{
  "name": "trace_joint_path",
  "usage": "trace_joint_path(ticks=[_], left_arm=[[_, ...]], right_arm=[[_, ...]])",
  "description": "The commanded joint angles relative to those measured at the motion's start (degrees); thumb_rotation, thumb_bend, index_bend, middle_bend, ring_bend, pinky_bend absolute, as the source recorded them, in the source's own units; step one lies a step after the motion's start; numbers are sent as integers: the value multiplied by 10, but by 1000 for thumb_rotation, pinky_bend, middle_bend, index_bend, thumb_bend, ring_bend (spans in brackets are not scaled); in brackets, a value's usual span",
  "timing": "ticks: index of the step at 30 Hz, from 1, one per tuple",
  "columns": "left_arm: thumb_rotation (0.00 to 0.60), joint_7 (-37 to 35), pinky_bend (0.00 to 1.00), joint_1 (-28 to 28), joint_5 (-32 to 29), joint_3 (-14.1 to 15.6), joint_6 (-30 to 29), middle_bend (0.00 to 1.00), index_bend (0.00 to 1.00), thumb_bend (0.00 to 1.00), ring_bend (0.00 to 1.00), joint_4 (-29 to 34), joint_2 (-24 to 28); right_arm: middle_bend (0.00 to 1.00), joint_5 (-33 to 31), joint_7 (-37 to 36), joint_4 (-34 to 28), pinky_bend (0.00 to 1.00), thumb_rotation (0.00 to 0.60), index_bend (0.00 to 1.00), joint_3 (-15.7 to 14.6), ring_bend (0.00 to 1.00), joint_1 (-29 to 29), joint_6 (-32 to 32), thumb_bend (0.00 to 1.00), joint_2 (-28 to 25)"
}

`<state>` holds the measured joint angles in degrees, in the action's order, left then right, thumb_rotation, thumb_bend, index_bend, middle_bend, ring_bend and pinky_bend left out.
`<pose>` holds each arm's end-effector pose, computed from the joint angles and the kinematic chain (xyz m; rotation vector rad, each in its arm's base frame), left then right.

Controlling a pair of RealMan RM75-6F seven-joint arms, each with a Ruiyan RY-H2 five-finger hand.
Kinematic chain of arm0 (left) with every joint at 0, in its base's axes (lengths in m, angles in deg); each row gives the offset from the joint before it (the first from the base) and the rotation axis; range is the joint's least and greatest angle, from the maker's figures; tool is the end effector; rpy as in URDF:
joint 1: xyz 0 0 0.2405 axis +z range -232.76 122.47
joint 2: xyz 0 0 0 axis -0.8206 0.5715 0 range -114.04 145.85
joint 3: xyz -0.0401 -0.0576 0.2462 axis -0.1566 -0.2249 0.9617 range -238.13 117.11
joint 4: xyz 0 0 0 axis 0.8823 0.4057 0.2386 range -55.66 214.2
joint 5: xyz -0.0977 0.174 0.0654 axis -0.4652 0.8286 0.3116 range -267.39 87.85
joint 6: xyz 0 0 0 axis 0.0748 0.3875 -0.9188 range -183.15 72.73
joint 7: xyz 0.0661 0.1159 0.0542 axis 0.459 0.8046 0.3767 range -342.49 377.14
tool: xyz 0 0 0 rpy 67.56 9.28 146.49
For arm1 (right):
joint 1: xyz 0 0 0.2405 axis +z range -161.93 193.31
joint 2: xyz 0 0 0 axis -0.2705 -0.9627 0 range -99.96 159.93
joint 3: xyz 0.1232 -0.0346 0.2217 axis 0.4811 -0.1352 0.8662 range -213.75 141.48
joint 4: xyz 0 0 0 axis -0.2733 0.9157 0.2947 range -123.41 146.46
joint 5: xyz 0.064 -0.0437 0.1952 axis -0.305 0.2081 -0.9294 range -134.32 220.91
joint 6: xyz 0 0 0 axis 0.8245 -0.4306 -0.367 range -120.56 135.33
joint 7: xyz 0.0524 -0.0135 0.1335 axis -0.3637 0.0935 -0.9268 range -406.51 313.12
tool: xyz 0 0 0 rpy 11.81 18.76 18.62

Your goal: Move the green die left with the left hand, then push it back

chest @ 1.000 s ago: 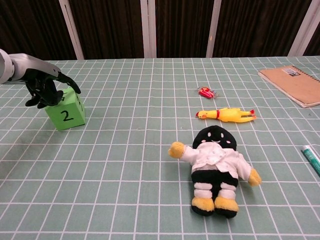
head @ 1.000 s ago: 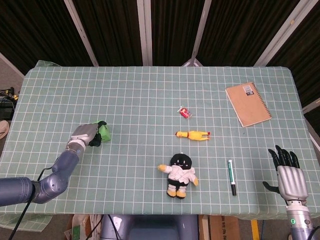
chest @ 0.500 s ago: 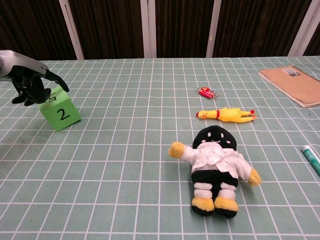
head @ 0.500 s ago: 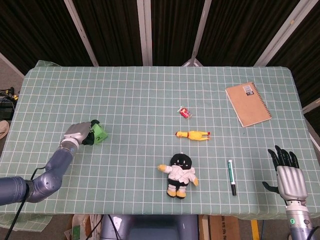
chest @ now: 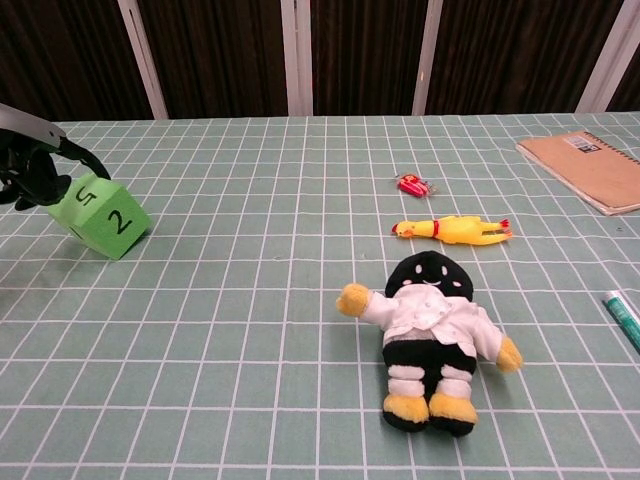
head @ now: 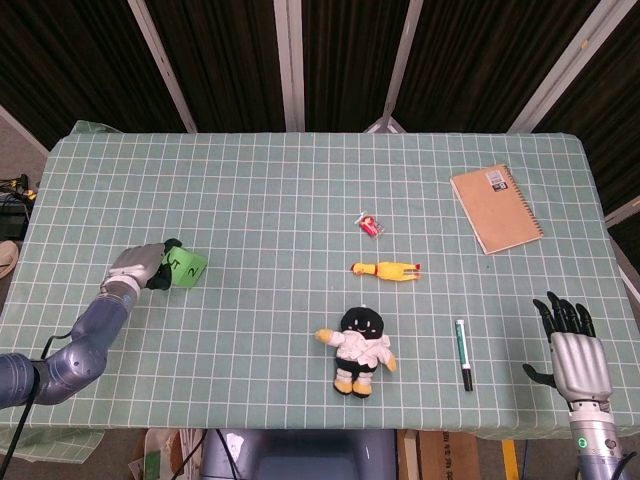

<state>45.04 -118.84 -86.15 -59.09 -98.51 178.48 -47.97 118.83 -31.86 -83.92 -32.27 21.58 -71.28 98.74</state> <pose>-0.1860 0.3719 0.0807 -1.5655 -1.4193 -0.3657 -0.3164 -0.1861 0.1226 1.3713 -0.9662 0.6811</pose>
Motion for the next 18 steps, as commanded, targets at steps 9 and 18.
trace_joint_path(ticks=[9, 18], left_arm=[[600, 5, 732, -1, 0, 16, 5, 837, 137, 952, 674, -3, 12], [600, 20, 732, -4, 0, 28, -23, 830, 137, 931, 672, -6, 9]], right_arm=[[12, -1, 3, 1, 25, 600, 124, -1, 55, 1, 3, 154, 2], [12, -2, 6, 3, 25, 600, 124, -1, 55, 2, 3, 153, 4]])
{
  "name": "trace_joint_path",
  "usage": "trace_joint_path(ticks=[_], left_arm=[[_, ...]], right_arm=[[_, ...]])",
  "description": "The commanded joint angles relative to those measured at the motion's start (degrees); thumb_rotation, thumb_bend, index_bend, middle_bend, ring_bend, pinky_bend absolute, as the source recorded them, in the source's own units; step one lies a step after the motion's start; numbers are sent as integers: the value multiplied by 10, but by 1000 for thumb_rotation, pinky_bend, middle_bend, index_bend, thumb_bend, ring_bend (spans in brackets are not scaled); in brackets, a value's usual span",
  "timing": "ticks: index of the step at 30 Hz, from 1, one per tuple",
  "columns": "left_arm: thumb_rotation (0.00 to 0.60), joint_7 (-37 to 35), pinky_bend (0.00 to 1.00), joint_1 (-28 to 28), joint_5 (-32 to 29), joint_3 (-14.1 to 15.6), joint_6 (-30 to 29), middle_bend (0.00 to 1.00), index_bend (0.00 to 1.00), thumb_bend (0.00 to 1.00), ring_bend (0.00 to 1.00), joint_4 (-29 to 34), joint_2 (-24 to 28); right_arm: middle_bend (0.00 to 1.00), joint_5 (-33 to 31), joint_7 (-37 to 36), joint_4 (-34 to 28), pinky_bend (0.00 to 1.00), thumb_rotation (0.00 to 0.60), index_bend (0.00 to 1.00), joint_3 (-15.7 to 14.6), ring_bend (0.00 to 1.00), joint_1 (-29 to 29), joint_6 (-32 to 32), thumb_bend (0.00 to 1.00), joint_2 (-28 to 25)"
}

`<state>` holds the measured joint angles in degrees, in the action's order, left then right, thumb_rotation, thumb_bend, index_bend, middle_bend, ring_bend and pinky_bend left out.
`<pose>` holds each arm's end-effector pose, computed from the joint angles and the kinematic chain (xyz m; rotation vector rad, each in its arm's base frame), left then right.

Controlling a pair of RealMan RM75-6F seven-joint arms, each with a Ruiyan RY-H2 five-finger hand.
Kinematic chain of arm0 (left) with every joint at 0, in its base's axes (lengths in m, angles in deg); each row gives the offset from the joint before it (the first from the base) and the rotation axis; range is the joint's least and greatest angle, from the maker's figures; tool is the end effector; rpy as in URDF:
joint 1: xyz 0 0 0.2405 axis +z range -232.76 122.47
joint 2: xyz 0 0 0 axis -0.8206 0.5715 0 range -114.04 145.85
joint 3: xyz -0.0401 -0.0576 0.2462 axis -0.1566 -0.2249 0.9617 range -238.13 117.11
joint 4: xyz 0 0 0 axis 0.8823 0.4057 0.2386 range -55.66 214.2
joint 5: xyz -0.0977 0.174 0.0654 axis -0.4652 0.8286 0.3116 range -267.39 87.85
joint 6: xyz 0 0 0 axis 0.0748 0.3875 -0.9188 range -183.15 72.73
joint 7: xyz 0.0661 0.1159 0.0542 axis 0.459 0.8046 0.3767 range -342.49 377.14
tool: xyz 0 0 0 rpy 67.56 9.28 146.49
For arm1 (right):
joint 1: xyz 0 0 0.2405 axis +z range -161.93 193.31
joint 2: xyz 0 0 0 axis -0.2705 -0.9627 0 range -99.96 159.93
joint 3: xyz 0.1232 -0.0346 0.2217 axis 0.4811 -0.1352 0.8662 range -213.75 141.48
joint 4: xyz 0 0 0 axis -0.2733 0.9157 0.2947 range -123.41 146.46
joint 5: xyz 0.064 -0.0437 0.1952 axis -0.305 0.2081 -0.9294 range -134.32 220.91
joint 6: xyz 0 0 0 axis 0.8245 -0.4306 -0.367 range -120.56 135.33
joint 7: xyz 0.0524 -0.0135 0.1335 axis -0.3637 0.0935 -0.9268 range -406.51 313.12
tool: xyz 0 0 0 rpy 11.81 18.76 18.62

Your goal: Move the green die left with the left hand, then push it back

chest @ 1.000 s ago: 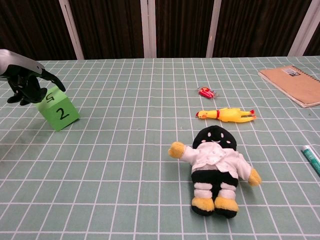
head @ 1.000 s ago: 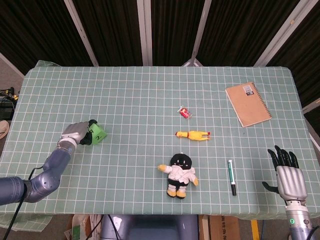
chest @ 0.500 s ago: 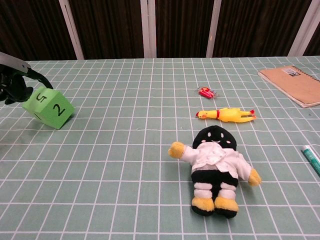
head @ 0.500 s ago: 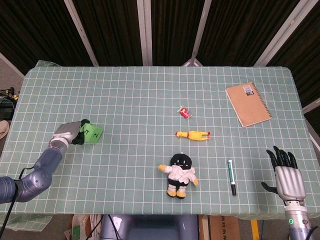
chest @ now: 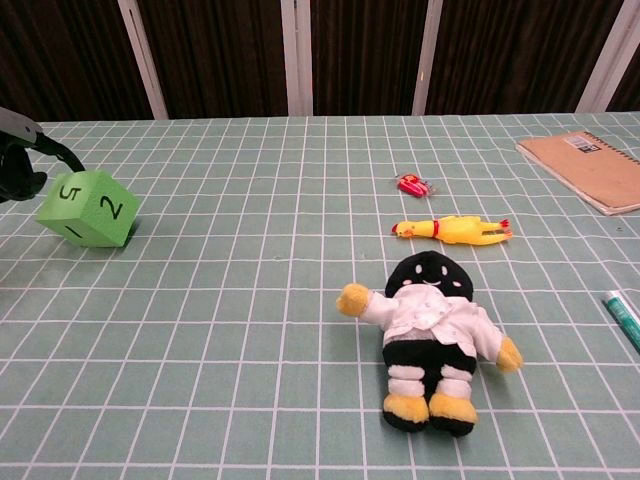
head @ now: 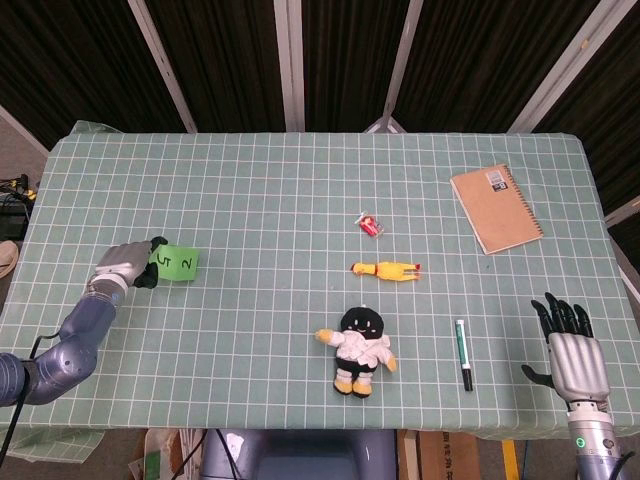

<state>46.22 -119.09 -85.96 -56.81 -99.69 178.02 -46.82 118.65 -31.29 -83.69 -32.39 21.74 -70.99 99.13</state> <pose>-0.1984 0.3731 0.0935 -1.5484 -1.3574 -0.3217 -0.3167 -0.1863 0.1199 1.3785 -0.9660 0.6720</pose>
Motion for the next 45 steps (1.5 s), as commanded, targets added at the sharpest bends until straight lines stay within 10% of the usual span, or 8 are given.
trace_joint_path(ticks=[1, 23, 45], left_arm=[[600, 11, 731, -3, -4, 7, -18, 829, 137, 931, 671, -2, -5], [600, 37, 732, 28, 9, 8, -77, 801, 137, 928, 655, -24, -22], [600, -162, 732, 240, 468, 37, -150, 782, 139, 928, 652, -172, -83]], right_arm=[[12, 0, 1, 1, 25, 600, 124, 0, 55, 0, 1, 153, 1], [12, -1, 1, 0, 25, 600, 124, -1, 55, 0, 0, 153, 1], [12, -2, 4, -5, 25, 600, 124, -3, 55, 1, 3, 153, 3]])
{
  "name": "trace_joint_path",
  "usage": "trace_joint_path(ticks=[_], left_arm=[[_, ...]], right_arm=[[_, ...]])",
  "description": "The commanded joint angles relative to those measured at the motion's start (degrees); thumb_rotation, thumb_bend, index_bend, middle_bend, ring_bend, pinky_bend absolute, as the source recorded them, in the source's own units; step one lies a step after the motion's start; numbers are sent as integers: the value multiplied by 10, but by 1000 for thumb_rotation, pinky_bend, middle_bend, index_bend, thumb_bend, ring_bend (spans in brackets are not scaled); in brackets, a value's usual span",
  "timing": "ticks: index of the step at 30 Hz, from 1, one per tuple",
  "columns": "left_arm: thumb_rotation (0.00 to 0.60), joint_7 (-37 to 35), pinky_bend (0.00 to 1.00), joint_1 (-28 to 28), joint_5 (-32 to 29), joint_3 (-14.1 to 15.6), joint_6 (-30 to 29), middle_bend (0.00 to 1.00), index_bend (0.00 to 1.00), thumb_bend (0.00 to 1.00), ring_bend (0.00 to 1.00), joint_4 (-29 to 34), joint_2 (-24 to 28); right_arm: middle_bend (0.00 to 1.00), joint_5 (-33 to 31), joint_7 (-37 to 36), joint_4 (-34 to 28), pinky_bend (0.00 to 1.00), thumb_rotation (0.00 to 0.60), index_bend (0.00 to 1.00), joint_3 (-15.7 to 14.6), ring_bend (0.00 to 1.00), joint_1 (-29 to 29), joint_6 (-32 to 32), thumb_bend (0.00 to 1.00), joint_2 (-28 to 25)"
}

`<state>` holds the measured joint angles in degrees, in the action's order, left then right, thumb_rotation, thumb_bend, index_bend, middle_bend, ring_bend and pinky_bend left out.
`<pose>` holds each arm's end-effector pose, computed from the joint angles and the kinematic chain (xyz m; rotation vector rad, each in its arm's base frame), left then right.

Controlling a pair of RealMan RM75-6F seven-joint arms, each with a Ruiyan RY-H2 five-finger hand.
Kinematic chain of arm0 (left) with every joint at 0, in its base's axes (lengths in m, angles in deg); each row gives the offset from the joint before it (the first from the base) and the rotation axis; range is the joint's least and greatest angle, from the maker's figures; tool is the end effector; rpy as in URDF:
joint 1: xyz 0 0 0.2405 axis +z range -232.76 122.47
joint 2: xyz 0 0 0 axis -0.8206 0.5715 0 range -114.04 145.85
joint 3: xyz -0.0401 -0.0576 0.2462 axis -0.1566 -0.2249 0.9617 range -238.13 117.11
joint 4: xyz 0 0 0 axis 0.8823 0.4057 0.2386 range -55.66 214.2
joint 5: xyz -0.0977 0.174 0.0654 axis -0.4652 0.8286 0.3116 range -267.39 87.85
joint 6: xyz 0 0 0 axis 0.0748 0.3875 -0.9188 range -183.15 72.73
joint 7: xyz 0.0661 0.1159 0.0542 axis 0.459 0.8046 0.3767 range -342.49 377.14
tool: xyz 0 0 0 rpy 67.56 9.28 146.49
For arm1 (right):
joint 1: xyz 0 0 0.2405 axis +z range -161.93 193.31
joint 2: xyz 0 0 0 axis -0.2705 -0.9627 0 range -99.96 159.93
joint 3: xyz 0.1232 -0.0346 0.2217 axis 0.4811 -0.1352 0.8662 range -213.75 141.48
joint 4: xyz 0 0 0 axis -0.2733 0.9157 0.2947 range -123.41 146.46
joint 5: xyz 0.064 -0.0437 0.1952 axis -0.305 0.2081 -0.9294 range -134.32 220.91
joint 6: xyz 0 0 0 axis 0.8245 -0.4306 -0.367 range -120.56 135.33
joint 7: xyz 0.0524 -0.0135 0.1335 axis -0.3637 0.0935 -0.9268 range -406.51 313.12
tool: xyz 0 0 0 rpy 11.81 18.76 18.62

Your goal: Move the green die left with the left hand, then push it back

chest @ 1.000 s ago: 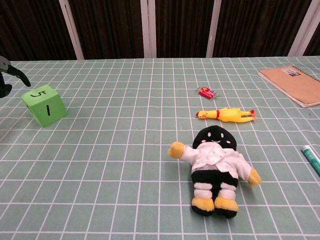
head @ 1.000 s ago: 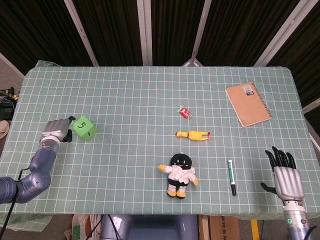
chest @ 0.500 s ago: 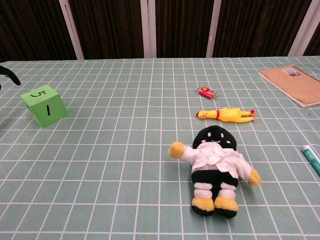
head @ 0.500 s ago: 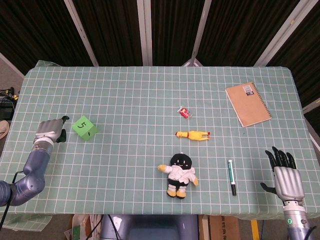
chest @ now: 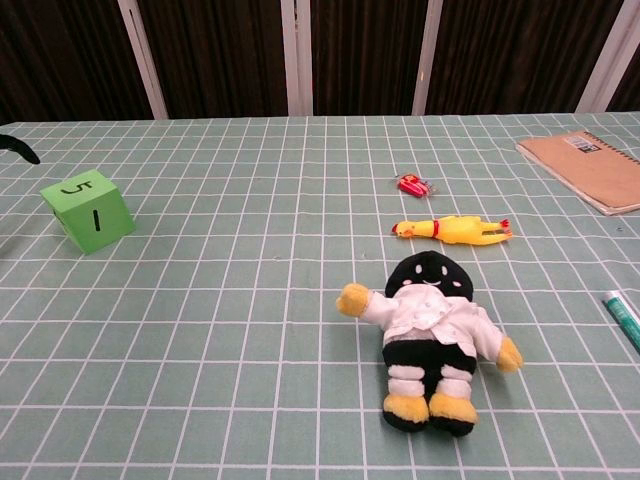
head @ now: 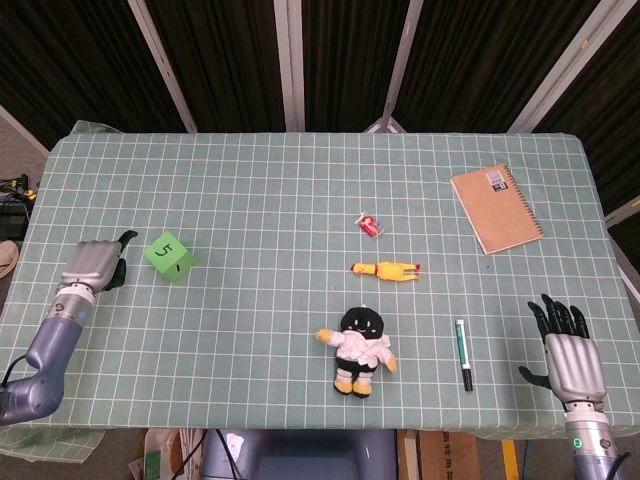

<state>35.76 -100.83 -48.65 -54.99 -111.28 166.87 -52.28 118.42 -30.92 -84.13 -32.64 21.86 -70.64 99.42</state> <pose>-0.2721 0.3511 0.1019 -1.6095 -1.0088 -0.4495 -0.3151 -0.1856 0.1161 1.3849 -0.9793 0.6698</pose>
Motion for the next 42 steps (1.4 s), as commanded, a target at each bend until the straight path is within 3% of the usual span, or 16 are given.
trace_joint_path(ticks=[1, 12, 25, 29, 42], left_arm=[[600, -70, 732, 65, 111, 20, -34, 782, 139, 929, 652, -74, -34], [600, -128, 732, 103, 201, 5, -39, 778, 139, 929, 651, -145, -66], [600, -230, 732, 103, 218, -35, 52, 776, 110, 929, 650, -136, -64], [600, -256, 732, 104, 231, -44, 68, 769, 102, 851, 641, -131, -58], [600, -228, 732, 112, 232, -54, 81, 763, 102, 839, 636, -117, -47]], right_arm=[[12, 0, 2, -1, 25, 600, 124, 0, 55, 0, 0, 154, 1], [12, -8, 8, -1, 25, 600, 124, 1, 55, 1, 3, 154, 4], [12, -11, 9, 0, 25, 600, 124, 3, 55, 0, -1, 154, 6], [12, -11, 10, -1, 25, 600, 124, 3, 55, 0, -3, 154, 7], [12, -13, 11, -3, 25, 600, 124, 4, 55, 0, -4, 152, 8]])
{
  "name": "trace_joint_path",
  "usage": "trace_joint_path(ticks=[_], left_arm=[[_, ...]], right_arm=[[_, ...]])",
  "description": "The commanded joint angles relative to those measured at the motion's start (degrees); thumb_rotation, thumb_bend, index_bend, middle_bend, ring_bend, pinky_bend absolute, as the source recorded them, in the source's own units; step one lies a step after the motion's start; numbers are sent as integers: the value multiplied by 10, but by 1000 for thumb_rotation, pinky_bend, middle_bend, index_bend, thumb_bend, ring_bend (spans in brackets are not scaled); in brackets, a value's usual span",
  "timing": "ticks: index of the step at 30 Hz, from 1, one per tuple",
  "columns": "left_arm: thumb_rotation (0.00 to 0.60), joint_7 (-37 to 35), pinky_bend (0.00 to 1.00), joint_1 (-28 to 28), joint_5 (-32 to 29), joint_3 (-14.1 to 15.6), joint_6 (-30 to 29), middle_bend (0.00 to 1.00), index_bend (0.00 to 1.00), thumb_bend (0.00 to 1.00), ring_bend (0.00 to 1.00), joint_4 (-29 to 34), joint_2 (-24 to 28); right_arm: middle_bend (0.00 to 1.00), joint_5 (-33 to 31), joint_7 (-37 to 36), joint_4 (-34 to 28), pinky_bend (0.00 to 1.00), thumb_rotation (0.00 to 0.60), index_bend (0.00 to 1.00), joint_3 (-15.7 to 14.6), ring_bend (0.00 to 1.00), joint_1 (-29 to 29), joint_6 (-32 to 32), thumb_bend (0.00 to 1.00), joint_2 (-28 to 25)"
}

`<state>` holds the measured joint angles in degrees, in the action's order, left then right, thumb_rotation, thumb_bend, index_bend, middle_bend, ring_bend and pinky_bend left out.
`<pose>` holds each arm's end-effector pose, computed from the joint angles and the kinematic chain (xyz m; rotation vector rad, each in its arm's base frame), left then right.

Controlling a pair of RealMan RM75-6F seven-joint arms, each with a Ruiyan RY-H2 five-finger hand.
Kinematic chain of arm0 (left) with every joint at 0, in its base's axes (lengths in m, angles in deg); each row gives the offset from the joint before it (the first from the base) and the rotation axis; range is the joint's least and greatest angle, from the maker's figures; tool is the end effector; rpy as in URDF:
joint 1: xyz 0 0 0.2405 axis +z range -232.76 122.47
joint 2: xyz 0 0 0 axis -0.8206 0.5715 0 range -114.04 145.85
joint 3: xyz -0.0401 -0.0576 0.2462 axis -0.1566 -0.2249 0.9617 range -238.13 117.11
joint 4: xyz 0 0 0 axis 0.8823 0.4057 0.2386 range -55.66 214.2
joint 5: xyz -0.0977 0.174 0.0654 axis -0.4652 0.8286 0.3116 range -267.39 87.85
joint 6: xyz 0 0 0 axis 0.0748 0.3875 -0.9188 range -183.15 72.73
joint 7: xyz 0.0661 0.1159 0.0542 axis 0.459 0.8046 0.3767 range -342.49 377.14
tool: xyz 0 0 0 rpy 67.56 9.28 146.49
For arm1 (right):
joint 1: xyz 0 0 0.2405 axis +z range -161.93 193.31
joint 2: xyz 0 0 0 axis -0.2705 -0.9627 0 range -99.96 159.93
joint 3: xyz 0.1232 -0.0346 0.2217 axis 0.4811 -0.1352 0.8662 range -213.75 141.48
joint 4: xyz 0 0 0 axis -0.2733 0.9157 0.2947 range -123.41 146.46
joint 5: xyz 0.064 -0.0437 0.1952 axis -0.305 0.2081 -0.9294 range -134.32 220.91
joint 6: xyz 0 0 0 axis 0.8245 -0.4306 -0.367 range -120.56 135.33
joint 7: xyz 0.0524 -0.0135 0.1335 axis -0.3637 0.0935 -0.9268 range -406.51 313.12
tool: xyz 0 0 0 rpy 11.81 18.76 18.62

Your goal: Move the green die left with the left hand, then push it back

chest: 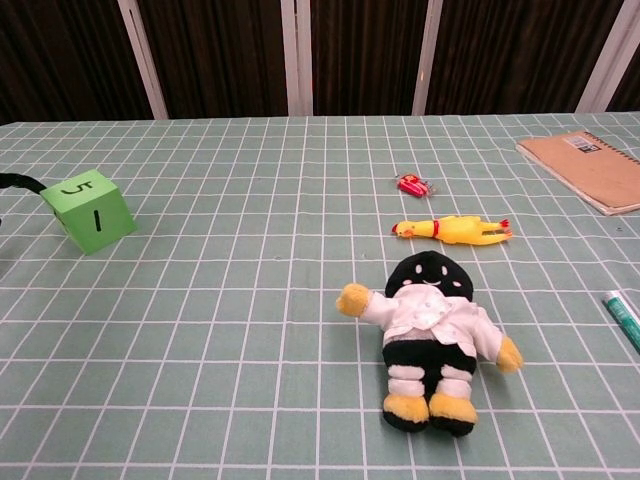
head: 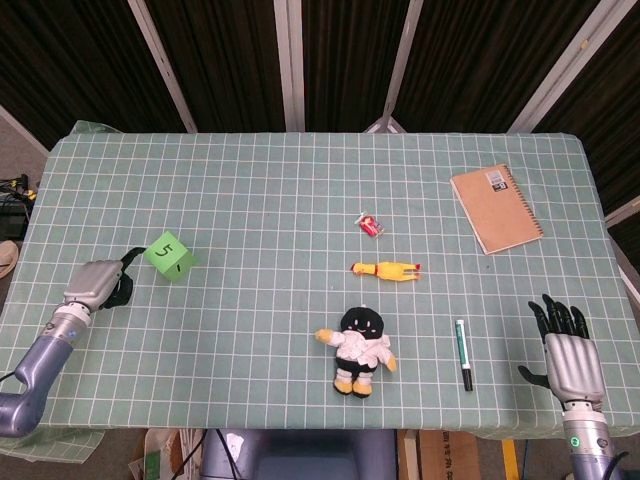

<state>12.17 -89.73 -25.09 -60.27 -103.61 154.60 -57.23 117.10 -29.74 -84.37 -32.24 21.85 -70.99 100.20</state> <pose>-0.3112 0.3313 0.0780 -1.6496 -1.1989 -0.6243 -0.3149 -0.1864 0.1137 1.3647 -0.9839 0.6616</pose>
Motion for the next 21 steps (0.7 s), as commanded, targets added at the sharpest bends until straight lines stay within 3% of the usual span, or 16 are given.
trace_joint_path(ticks=[1, 21], left_arm=[[600, 13, 732, 1, -5, -1, 7, 763, 102, 839, 636, 8, 4], [600, 24, 732, 13, 10, -10, 18, 759, 102, 839, 631, 26, 11]], right_arm=[[12, -1, -1, 0, 25, 600, 124, 0, 55, 0, 0, 153, -1], [12, -2, -5, -2, 25, 600, 124, 1, 55, 0, 0, 153, -4]])
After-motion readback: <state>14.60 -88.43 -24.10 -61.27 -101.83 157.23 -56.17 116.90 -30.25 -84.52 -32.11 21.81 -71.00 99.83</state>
